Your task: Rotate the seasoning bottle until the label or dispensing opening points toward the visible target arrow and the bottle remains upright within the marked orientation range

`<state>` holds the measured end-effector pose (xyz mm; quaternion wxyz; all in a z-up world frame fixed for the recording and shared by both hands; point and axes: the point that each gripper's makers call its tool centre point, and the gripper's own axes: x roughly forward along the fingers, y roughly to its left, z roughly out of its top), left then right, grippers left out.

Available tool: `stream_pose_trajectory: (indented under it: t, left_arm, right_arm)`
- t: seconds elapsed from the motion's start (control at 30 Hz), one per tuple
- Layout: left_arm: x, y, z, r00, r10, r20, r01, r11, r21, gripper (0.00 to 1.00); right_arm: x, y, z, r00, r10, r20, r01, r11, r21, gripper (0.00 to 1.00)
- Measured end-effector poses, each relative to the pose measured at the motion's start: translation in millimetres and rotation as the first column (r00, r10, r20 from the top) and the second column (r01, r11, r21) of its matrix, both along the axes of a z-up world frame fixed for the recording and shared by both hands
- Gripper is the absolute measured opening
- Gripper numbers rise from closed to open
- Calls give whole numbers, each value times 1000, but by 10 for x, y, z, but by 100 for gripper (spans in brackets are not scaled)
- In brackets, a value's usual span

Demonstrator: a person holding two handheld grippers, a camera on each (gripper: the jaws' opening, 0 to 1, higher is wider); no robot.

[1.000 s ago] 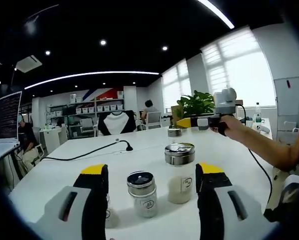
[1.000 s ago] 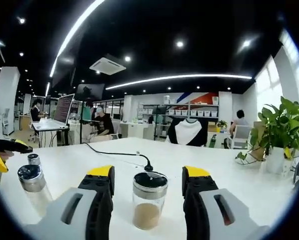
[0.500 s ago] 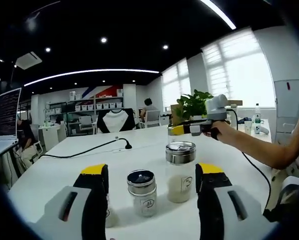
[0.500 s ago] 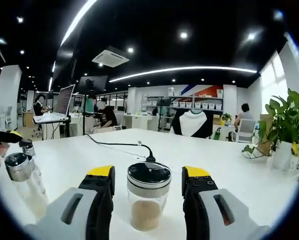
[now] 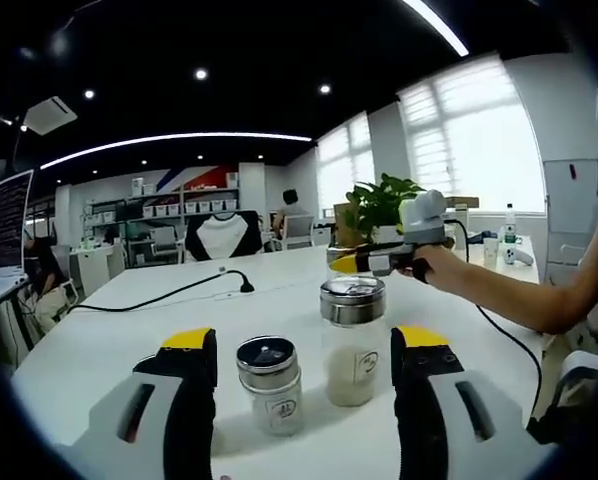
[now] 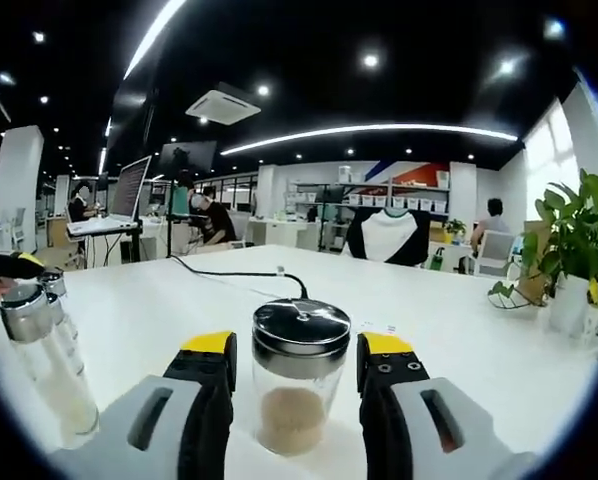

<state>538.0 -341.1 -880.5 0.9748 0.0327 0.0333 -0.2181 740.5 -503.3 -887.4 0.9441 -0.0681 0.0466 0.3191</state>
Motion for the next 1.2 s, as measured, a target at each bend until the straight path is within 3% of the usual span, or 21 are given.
stream_pose_trajectory:
  t: [0.37,0.43,0.6,0.67,0.77,0.93,1.2]
  left_arm:
    - [-7,61,14,1000,18,3,-18,1000,-22,75]
    - [-5,86,22,1000,28,6,-28,999,-21,75]
    - [-15,130,7,999,40,0,-40,999,-25,75]
    - [-28,134,0,999,41,-2,-41,999,-20,76]
    - [-37,125,-3,999,39,-3,-39,999,-21,75]
    - [-44,125,21,999,40,2,-40,999,-22,76]
    - [-108,228,92,998,56,10,-56,998,-19,76]
  right_arm:
    - [37,54,-11,1000,-22,-10,22,1000,17,42]
    - [81,16,118,997,-69,42,66,994,84,38]
    - [67,33,66,998,-59,23,57,997,60,38]
    - [57,35,67,998,-55,30,53,997,58,38]
    - [40,59,93,995,-47,91,46,999,14,37]
    - [21,84,99,995,-42,94,43,999,-10,37]
    - [-3,-70,265,991,-84,103,76,994,79,37]
